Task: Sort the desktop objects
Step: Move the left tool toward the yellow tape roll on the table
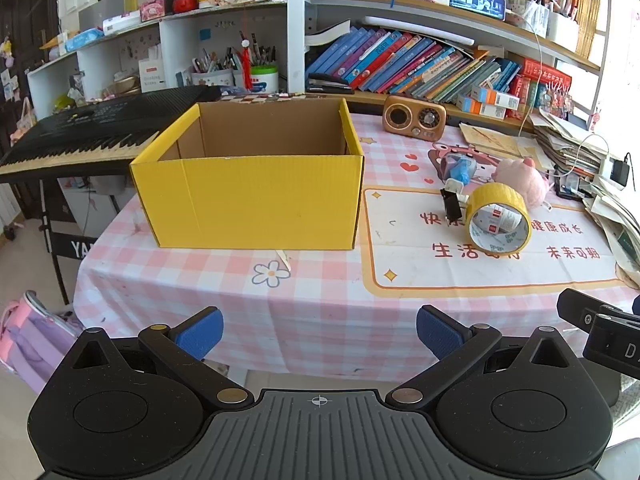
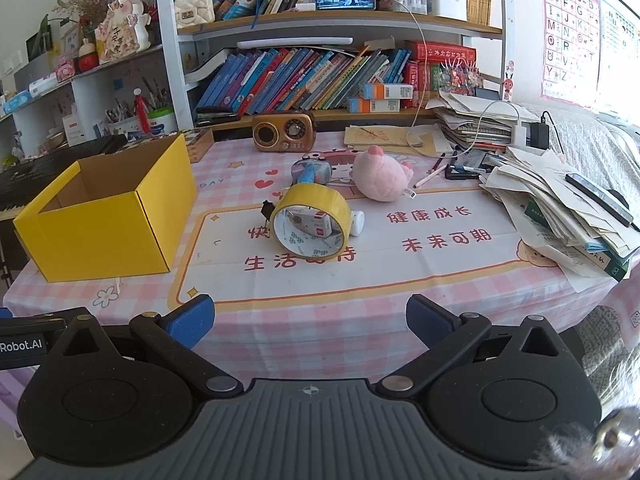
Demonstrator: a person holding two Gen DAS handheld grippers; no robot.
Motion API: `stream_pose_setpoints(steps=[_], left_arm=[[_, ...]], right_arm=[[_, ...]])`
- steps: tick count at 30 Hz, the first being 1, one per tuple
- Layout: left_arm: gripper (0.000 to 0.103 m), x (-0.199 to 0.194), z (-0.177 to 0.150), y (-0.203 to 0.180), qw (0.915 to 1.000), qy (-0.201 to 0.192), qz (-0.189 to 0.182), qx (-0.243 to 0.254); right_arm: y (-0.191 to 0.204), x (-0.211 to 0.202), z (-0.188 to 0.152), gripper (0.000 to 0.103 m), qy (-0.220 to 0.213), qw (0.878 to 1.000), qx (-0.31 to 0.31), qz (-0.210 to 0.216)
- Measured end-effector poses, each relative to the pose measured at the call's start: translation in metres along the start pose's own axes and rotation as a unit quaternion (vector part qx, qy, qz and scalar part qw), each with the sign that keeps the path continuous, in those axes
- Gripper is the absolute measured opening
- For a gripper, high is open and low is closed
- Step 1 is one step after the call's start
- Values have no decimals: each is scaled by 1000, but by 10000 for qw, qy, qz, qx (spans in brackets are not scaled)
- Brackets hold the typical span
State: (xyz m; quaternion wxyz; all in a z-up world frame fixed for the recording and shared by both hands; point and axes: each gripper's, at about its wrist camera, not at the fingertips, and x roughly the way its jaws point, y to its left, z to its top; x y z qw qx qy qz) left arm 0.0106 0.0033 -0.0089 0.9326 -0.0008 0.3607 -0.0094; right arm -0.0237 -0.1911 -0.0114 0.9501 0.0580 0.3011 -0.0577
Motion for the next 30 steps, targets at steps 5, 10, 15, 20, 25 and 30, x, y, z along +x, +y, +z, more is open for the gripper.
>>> stream_pose_setpoints(steps=[5, 10, 15, 20, 25, 30], left_arm=[[103, 1, -1, 0, 10000, 7, -46, 5], [103, 1, -2, 0, 10000, 31, -71, 6], [103, 2, -1, -2, 9999, 62, -142, 37], [103, 3, 0, -6, 9997, 73, -223, 64], [103, 5, 3, -12, 9996, 81, -243, 74], [103, 11, 7, -23, 9995, 136, -253, 105]], right_arm=[[0, 0, -1, 103, 1, 10000, 0, -3], [0, 0, -3, 103, 16, 10000, 22, -40], [-4, 1, -4, 103, 41, 9999, 69, -83], [-10, 0, -2, 103, 47, 9998, 116, -132], [-18, 3, 2, 103, 51, 9998, 133, -143], [-27, 10, 6, 103, 107, 9997, 147, -161]])
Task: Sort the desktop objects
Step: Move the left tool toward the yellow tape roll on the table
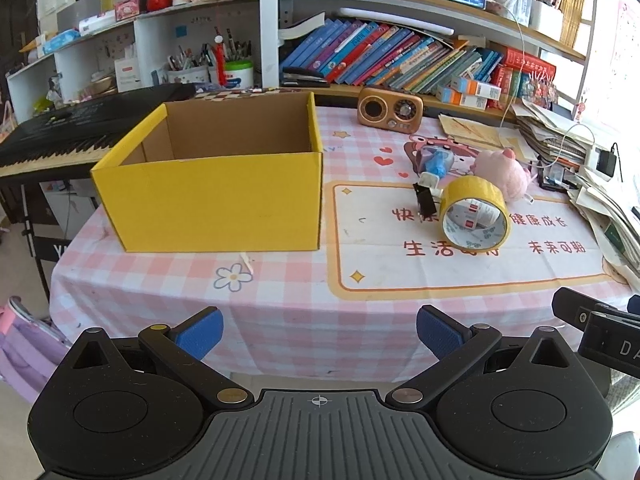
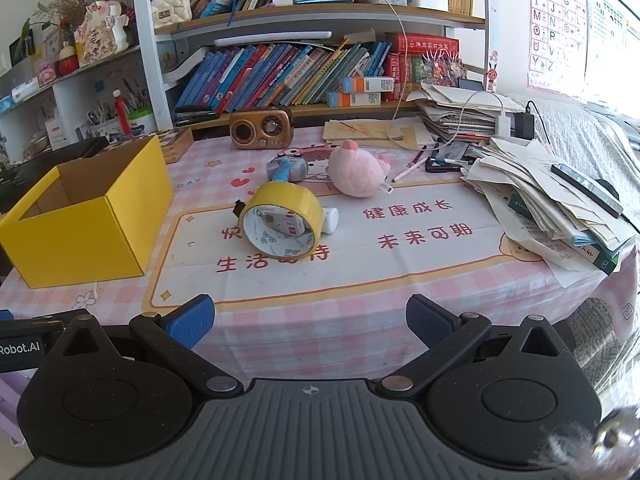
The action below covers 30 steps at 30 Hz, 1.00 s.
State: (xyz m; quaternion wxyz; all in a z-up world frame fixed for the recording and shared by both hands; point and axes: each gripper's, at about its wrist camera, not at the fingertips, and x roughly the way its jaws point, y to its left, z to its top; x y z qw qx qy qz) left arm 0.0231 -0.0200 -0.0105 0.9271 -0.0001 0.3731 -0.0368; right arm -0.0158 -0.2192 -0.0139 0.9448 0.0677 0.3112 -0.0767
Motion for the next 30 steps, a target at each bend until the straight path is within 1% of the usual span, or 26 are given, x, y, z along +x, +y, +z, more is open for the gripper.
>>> stream_pose_setpoints(steps=[17, 30], left_arm=[[103, 31, 16, -45, 9997, 183, -157, 31], [103, 63, 36, -92, 9993, 222, -307, -31]], right_arm=[[-39, 34, 22, 103, 220, 9997, -39, -25], [-79, 73, 49, 103, 316, 9994, -142, 8]])
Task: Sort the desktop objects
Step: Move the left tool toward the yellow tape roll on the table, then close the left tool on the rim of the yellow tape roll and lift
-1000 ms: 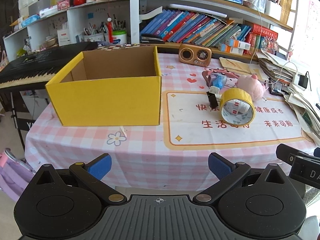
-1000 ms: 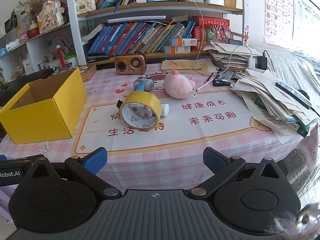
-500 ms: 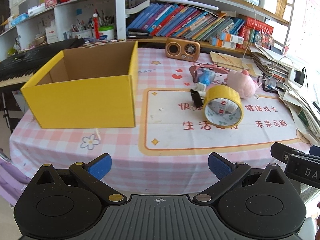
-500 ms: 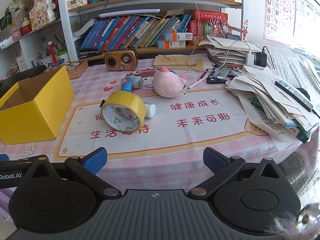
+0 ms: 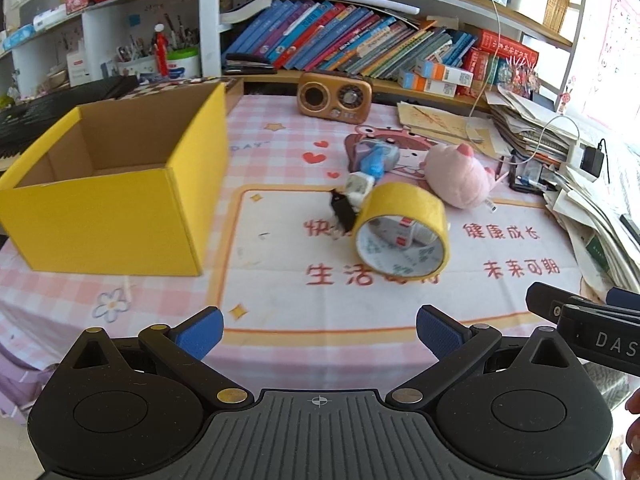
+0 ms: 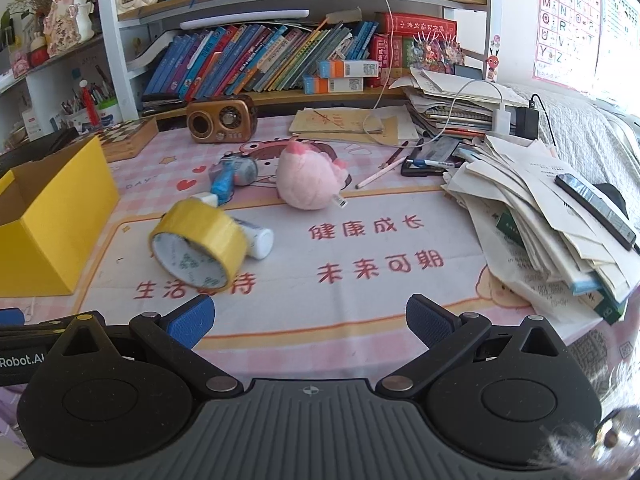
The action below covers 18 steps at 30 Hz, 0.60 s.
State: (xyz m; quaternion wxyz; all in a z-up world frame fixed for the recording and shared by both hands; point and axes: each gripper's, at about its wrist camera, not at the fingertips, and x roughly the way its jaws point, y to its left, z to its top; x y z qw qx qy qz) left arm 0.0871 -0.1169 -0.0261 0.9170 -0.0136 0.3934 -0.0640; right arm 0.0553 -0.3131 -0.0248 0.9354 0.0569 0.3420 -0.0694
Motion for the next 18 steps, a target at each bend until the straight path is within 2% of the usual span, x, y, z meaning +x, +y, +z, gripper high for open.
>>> stream_pose_setpoints(steps=[13, 18], left_arm=[[102, 40, 20, -37, 9998, 110, -146, -1], [102, 57, 23, -52, 9996, 62, -114, 248]], right_arm=[[-36, 39, 29, 103, 35, 9998, -36, 198], [-46, 54, 37, 103, 108, 9996, -67, 245]])
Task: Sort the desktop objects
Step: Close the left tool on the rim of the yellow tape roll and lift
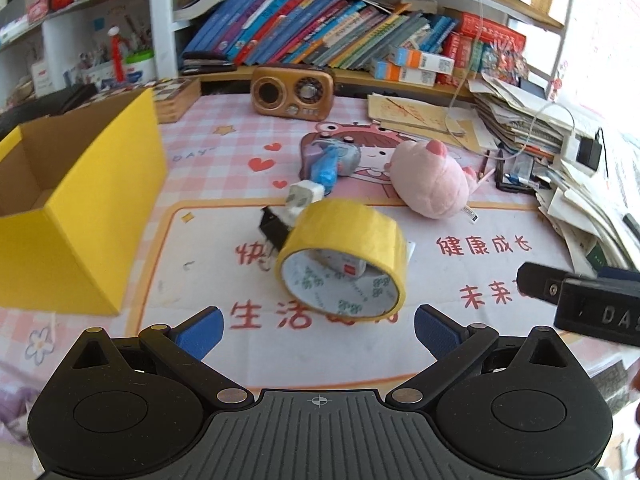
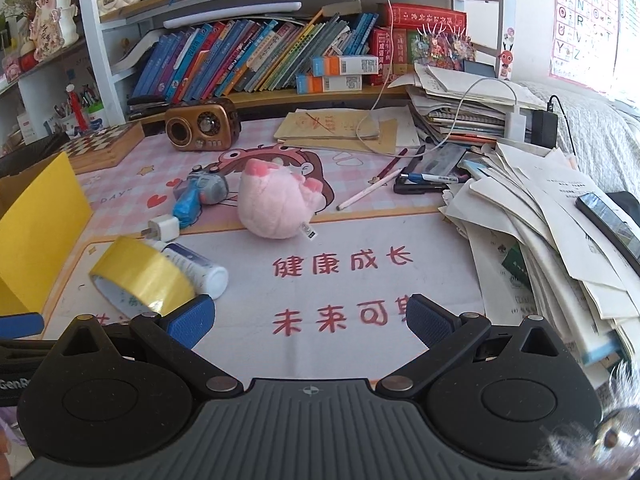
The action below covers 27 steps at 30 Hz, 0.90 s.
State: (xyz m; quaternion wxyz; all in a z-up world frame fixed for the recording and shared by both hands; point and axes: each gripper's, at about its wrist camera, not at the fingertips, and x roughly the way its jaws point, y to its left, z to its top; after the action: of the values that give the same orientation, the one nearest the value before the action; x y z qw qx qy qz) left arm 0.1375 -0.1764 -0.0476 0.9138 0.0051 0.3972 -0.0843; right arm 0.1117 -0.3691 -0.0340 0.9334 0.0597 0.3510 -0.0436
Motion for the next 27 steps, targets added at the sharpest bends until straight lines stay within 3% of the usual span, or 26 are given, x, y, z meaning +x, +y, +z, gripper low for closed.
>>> stream_pose_setpoints(steps=[13, 27], left_arm=[[102, 39, 6, -24, 9986, -280, 114, 432], [98, 58, 7, -24, 9980, -374, 147, 497]], right_arm=[[-18, 24, 14, 103, 90, 9995, -249, 185], [-19, 38, 20, 103, 201, 9981, -421, 401]])
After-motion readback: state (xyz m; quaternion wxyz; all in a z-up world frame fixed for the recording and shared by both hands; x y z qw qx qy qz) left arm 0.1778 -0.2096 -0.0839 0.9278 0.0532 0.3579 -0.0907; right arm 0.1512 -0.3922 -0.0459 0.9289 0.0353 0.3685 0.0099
